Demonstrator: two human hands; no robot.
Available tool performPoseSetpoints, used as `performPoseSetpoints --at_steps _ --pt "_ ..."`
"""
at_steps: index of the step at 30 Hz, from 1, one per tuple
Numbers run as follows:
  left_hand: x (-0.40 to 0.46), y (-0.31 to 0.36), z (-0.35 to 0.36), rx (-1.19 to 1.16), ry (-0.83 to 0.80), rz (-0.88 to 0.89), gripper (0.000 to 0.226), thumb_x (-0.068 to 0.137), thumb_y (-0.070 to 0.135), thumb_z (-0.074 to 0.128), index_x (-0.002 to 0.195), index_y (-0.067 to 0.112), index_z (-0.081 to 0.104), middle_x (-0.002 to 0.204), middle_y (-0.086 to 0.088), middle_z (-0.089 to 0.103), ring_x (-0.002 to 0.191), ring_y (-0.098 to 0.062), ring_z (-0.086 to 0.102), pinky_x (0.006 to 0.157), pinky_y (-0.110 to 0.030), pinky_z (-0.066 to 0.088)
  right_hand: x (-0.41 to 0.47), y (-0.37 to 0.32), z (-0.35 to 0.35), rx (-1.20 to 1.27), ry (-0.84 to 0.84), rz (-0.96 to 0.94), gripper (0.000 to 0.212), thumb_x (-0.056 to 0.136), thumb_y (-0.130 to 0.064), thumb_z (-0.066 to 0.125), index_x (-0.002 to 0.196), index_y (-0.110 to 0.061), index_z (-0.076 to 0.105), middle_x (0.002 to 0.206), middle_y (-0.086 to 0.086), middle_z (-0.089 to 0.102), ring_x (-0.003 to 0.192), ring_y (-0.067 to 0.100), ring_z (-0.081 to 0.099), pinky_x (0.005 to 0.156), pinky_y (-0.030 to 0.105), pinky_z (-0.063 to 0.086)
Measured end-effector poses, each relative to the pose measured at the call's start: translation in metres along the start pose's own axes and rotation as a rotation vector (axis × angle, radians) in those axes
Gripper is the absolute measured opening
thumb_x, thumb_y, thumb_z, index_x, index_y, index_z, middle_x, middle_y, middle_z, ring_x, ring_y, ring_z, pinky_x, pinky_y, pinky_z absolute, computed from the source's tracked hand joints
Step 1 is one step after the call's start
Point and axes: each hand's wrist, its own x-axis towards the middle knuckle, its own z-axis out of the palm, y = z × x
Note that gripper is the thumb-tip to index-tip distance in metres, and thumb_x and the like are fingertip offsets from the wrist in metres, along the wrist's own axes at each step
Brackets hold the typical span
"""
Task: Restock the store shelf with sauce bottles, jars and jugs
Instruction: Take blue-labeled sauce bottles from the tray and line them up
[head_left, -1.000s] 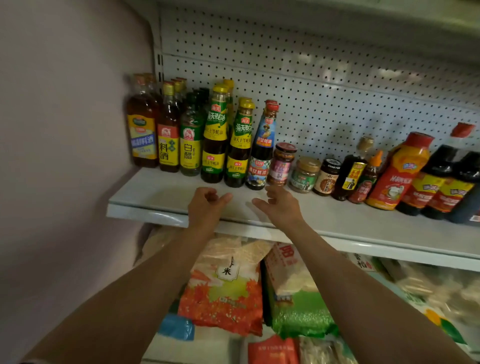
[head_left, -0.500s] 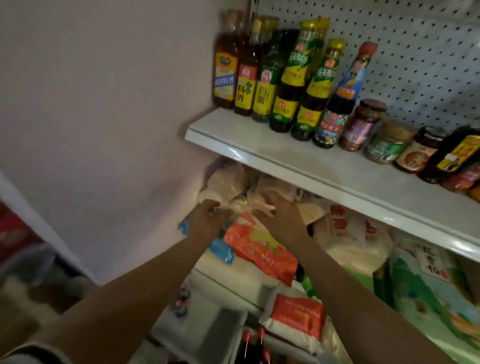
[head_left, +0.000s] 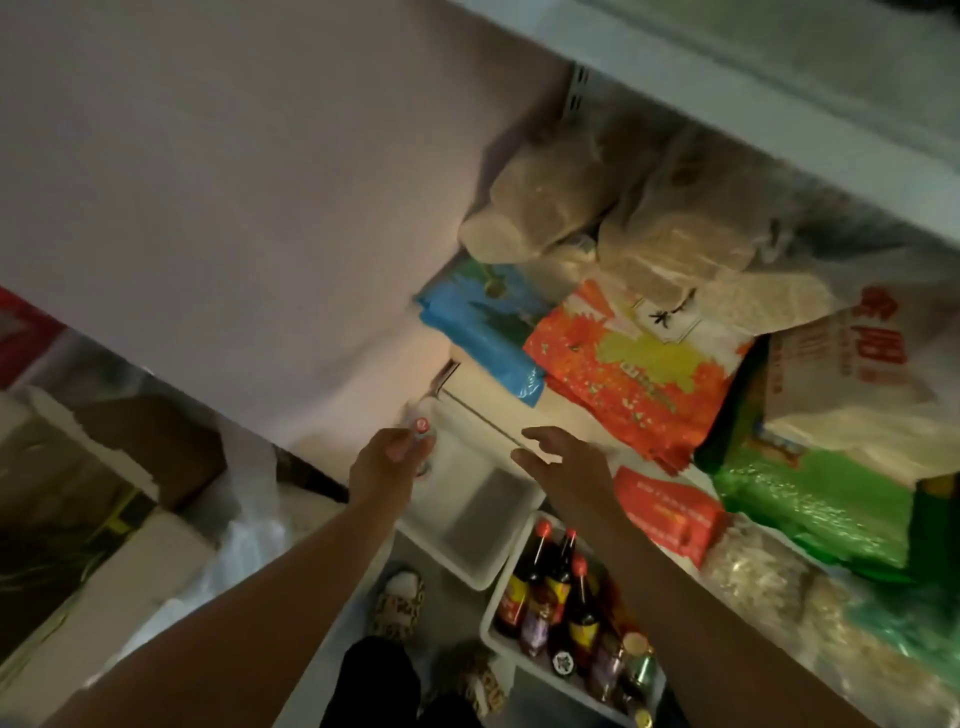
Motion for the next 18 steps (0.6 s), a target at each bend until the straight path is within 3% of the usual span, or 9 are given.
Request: performPoseSetpoints --at_steps 2,5,9,11,15,18 --pt "0.025 -0.035 0.013 -0.041 0.019 -0.054 0.035 0.094 0.04 0.061 0.12 0.016 0.063 0.113 -0.001 0.065 0.097 -0.016 0.059 0.084 -0.028 0.043 0.021 0.02 0.028 0.027 -0.044 0.041 0.03 0.087 -0.046 0.073 0.115 -0.038 0.069 0.112 -0.012 0.065 0.108 0.008 0.062 0.082 0.026 0.052" --pt "0.063 -0.081 0.032 -0.046 0.047 -0.092 0.037 0.093 0.037 0.065 0.123 0.018 0.063 0.116 0.003 0.064 0.113 -0.019 0.061 0.089 -0.027 0.044 0.06 0.054 0.073 -0.025 -0.084 0.053 0.033 0.091 -0.042 0.069 0.12 -0.027 0.068 0.116 -0.007 0.067 0.116 0.015 0.062 0.101 0.041 0.048" --pt "0.131 -0.145 0.066 0.12 -0.02 -0.079 0.039 0.102 0.037 0.045 0.132 0.018 0.06 0.137 -0.003 0.055 0.128 -0.017 0.049 0.1 -0.022 0.03 0.119 0.101 0.133 -0.057 -0.1 0.063 0.033 0.091 -0.042 0.069 0.119 -0.025 0.069 0.12 -0.003 0.07 0.113 0.014 0.063 0.103 0.042 0.047" --pt "0.16 -0.173 0.087 0.074 -0.015 -0.107 0.039 0.099 0.042 0.05 0.127 0.017 0.063 0.13 -0.002 0.06 0.122 -0.018 0.053 0.096 -0.024 0.034 0.15 0.127 0.164 -0.047 -0.106 0.072 0.034 0.09 -0.044 0.07 0.119 -0.026 0.07 0.118 -0.003 0.071 0.112 0.015 0.064 0.102 0.044 0.048" --pt "0.204 -0.22 0.13 -0.128 0.003 -0.124 0.042 0.093 0.041 0.062 0.127 0.016 0.061 0.107 0.013 0.059 0.104 -0.008 0.057 0.073 -0.009 0.038 0.213 0.172 0.222 -0.028 -0.086 0.04 0.031 0.087 -0.047 0.073 0.112 -0.028 0.071 0.117 -0.009 0.071 0.111 0.012 0.065 0.104 0.038 0.047" --pt "0.244 -0.249 0.156 -0.164 0.027 -0.109 0.048 0.091 0.043 0.065 0.131 0.02 0.055 0.11 0.014 0.054 0.108 -0.008 0.054 0.076 -0.012 0.037 0.26 0.191 0.261 -0.02 -0.053 -0.011 0.034 0.086 -0.042 0.075 0.114 -0.023 0.072 0.118 -0.006 0.072 0.109 0.012 0.066 0.102 0.031 0.047"
